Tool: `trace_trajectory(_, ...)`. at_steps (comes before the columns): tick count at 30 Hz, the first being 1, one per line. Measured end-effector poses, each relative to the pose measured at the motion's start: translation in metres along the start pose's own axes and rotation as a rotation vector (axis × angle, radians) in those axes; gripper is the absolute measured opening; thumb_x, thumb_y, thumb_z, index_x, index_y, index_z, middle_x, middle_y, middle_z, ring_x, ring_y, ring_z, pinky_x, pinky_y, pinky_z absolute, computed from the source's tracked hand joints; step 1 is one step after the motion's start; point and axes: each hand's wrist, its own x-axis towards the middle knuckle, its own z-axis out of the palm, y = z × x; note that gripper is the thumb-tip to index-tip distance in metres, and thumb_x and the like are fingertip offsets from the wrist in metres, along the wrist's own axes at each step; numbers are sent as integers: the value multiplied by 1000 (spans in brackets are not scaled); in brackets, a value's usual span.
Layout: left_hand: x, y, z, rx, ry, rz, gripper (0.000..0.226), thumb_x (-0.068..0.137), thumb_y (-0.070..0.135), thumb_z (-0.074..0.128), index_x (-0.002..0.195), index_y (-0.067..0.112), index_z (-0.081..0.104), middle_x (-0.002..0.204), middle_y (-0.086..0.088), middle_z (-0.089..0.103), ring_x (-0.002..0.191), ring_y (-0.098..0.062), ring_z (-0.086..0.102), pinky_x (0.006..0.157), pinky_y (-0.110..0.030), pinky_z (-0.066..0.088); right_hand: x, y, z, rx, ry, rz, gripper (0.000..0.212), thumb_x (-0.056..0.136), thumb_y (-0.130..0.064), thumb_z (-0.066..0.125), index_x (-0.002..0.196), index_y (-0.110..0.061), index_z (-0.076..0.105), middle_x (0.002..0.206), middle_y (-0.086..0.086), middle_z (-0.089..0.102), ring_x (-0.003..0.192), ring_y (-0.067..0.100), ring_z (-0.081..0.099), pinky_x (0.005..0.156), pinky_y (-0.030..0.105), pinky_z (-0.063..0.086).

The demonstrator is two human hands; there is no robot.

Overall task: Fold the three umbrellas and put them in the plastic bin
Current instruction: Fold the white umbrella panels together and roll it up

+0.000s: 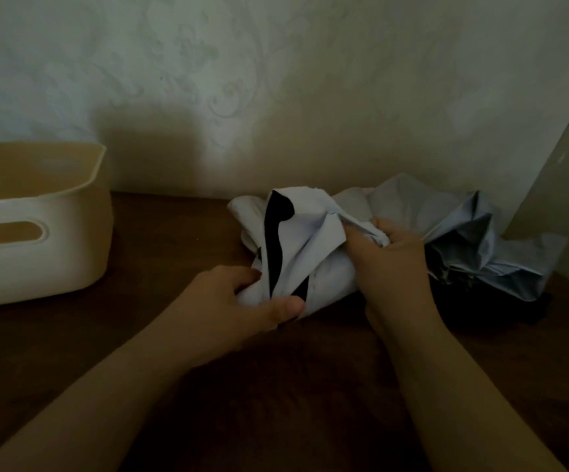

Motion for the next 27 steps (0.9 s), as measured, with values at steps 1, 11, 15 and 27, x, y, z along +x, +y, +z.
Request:
trace_trajectory(1, 1, -1, -1, -4, 2, 1, 63, 47, 71, 54, 79, 17, 66, 61, -1, 67, 49, -8, 58, 51, -24, 48, 0, 0, 0, 9, 8, 11, 46, 84, -13, 66, 56, -13, 30, 49, 4, 27, 47, 12, 26, 44, 21, 25)
trace_trajectory(11, 4, -6, 0, 22, -87, -93, 61, 47, 72, 56, 85, 25, 61, 62, -2, 69, 51, -13, 65, 51, -23, 54, -12, 0, 14, -26, -41, -13, 40, 83, -9, 67, 57, -11, 36, 45, -4, 30, 45, 4, 29, 44, 19, 27)
trace_trajectory(15, 3, -8, 4, 64, 45, 22, 70, 56, 71, 53, 82, 9, 67, 65, -10, 67, 54, -17, 62, 51, -29, 51, -11, -3, 13, -26, -27, -56, 42, 83, -11, 66, 56, -12, 34, 46, -3, 28, 44, 4, 26, 43, 18, 25)
trace_trajectory(27, -1, -9, -3, -36, -125, -3, 67, 65, 74, 58, 107, 22, 66, 98, -10, 71, 86, -24, 69, 74, -47, 57, -5, -36, -13, -644, -553, 79, 67, 52, -58, 75, 106, -20, 61, 97, -1, 68, 85, 10, 64, 77, 32, 55)
